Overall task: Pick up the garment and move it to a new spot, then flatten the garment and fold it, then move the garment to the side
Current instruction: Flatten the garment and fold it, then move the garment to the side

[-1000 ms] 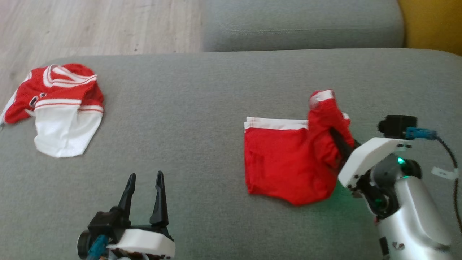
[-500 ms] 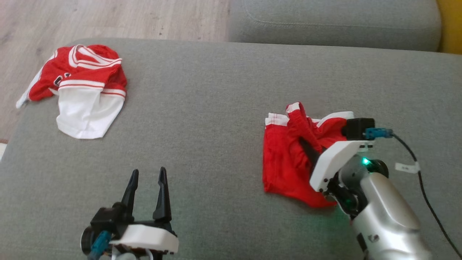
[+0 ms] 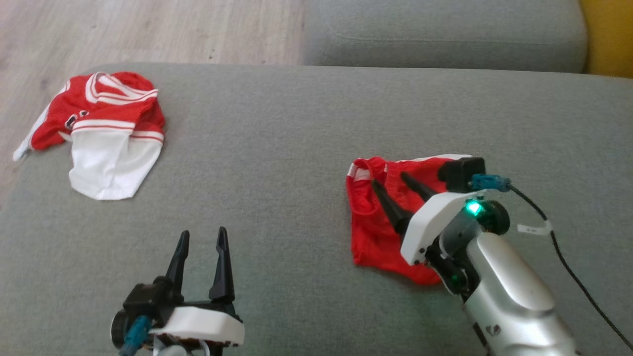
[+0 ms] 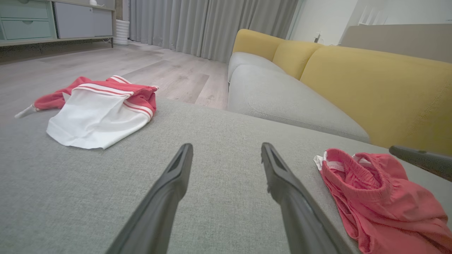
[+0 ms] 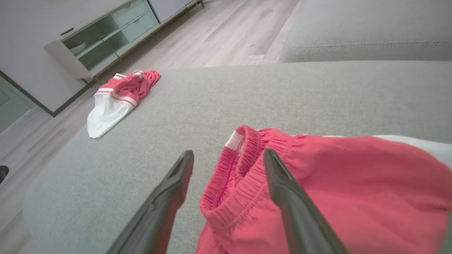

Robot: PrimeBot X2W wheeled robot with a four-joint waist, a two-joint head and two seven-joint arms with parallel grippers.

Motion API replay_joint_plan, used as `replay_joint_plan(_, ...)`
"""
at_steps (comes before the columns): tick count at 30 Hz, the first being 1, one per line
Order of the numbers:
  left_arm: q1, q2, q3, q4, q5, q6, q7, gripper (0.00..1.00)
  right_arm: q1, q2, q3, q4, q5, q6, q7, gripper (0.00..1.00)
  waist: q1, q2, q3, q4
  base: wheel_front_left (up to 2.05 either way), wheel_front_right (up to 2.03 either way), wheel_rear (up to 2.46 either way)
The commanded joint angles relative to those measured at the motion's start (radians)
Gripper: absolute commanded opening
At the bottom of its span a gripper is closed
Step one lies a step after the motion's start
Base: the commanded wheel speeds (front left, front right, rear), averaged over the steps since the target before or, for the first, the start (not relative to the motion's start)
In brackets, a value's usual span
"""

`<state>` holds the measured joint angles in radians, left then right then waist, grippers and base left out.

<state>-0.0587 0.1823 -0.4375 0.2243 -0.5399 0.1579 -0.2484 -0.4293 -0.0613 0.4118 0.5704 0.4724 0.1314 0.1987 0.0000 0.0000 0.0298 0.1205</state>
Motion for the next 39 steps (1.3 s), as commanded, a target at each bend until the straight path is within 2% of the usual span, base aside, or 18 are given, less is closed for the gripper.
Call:
replay_joint_plan(1,-0.041,0.006,0.04,-0.028,-0.001,0.0,-0.011,1.0,-0.03,0.011,0.005,-0.045,-0.011,-0.001,-0.024,1.0,0.0,0.0,-0.008,-0.012,0.0,0.0,0.0)
replay_joint_plan(5,-0.056,0.016,0.042,-0.031,0.004,-0.002,-0.011,1.0,-0.018,0.011,-0.049,-0.08,-0.074,-0.001,-0.086,1.0,0.0,0.0,-0.023,-0.036,0.0,0.0,0.0)
replay_joint_plan(11,-0.081,0.017,0.051,-0.037,0.003,0.001,-0.01,1.0,0.053,0.011,-0.199,-0.157,-0.213,-0.001,-0.175,1.0,0.0,0.0,-0.046,-0.071,0.0,0.0,0.0)
replay_joint_plan(19,-0.046,0.008,0.058,-0.026,0.004,0.006,-0.012,1.0,0.218,0.011,-0.356,-0.29,-0.295,-0.001,-0.251,1.0,0.0,0.0,-0.065,-0.107,0.0,0.0,0.0)
replay_joint_plan(27,0.024,0.025,0.07,-0.012,0.01,0.018,-0.013,1.0,0.357,0.011,-0.395,-0.359,-0.286,-0.001,-0.307,1.0,0.0,0.0,-0.079,-0.117,0.0,0.0,0.0)
replay_joint_plan(39,0.066,0.051,0.072,-0.02,0.001,0.031,0.004,1.0,0.411,0.011,-0.375,-0.348,-0.288,-0.001,-0.329,1.0,0.0,0.0,-0.09,-0.111,0.0,0.0,0.0)
